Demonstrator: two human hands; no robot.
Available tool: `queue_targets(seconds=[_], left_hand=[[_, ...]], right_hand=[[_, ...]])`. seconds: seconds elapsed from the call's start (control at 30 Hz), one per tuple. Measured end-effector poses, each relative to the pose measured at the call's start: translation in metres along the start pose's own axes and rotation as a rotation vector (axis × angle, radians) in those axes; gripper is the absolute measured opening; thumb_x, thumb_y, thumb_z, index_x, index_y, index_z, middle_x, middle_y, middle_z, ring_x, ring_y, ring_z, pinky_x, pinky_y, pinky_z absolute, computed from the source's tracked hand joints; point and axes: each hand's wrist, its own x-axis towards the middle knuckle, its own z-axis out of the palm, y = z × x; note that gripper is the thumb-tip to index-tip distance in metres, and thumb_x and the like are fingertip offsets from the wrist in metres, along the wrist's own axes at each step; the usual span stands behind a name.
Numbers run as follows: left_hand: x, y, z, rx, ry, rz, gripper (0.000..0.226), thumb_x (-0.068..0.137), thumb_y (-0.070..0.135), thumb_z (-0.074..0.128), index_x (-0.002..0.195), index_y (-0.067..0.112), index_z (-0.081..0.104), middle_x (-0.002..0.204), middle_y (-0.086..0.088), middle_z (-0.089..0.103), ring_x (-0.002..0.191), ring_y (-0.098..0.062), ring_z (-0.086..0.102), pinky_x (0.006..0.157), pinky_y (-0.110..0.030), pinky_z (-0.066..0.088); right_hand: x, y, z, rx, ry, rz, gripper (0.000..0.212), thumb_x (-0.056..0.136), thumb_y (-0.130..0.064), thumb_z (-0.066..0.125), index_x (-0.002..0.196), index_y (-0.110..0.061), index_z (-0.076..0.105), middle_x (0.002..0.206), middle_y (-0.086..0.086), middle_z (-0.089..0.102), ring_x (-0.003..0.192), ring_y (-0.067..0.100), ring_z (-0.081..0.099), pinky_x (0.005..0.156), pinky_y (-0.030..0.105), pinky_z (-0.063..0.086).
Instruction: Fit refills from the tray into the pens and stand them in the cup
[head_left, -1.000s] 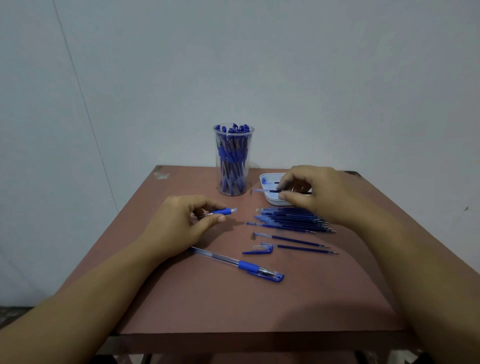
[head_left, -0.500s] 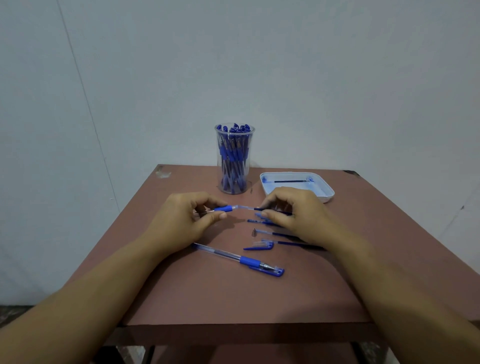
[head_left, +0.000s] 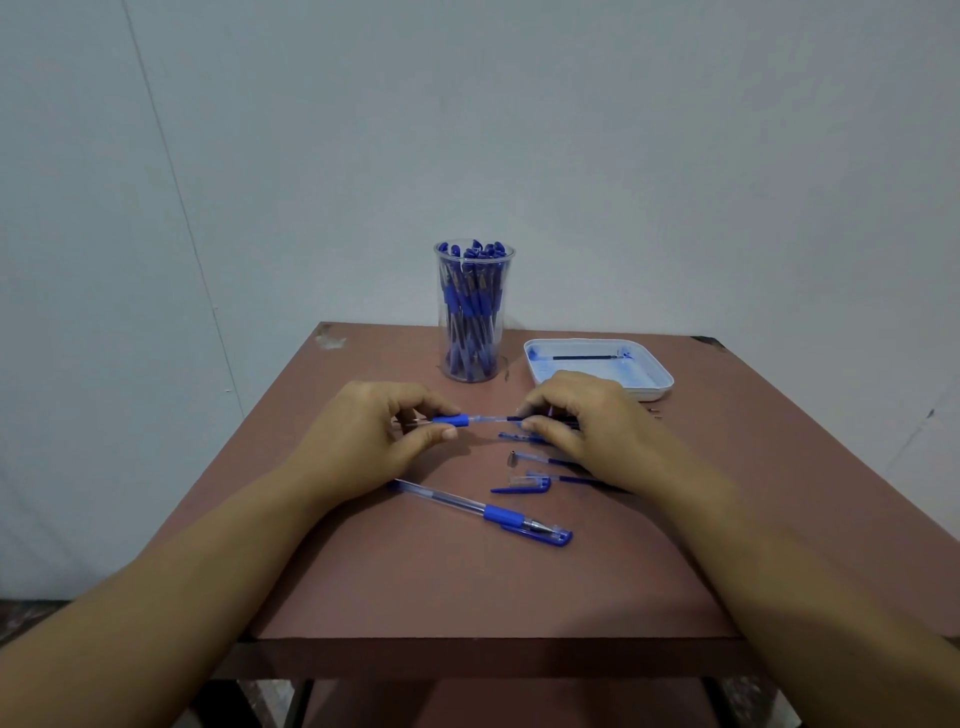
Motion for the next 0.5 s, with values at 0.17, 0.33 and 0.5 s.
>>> queue_targets(seconds=[0.17, 0.33, 0.5], left_hand=[[0.0, 0.0, 0.004, -0.001, -0.024, 0.001, 0.024, 0.078, 0.053, 0.067, 0.097, 0.04, 0.074, 0.079, 0.015, 0.071, 0.068, -0.011, 0.062, 0.064, -0.034, 0.053], [0.0, -0.001, 0.005, -0.007, -0.013, -0.027, 0.017, 0.079, 0.051, 0.072, 0.094, 0.042, 0.074, 0.074, 0.016, 0.069, 0.068, -0.01, 0.062, 0.064, -0.022, 0.05], [0.0, 0.002, 0.004, -0.019, 0.011, -0.036, 0.017, 0.08, 0.034, 0.078, 0.092, 0.045, 0.072, 0.067, 0.019, 0.064, 0.07, -0.009, 0.06, 0.061, -0.008, 0.039]], right_hand=[[0.003, -0.003, 0.008, -0.083, 0.051, -0.132, 0.009, 0.089, -0.023, 0.067, 0.096, -0.022, 0.07, 0.083, -0.022, 0.052, 0.078, -0.001, 0.046, 0.074, 0.013, 0.037], [-0.001, -0.001, 0.004, -0.03, -0.024, -0.096, 0.029, 0.088, -0.039, 0.066, 0.117, -0.034, 0.066, 0.099, -0.019, 0.063, 0.091, -0.001, 0.052, 0.084, 0.022, 0.043], [-0.009, 0.006, -0.008, 0.025, 0.058, 0.053, 0.029, 0.088, -0.029, 0.068, 0.114, -0.038, 0.059, 0.099, -0.019, 0.059, 0.095, -0.001, 0.054, 0.085, 0.026, 0.048]])
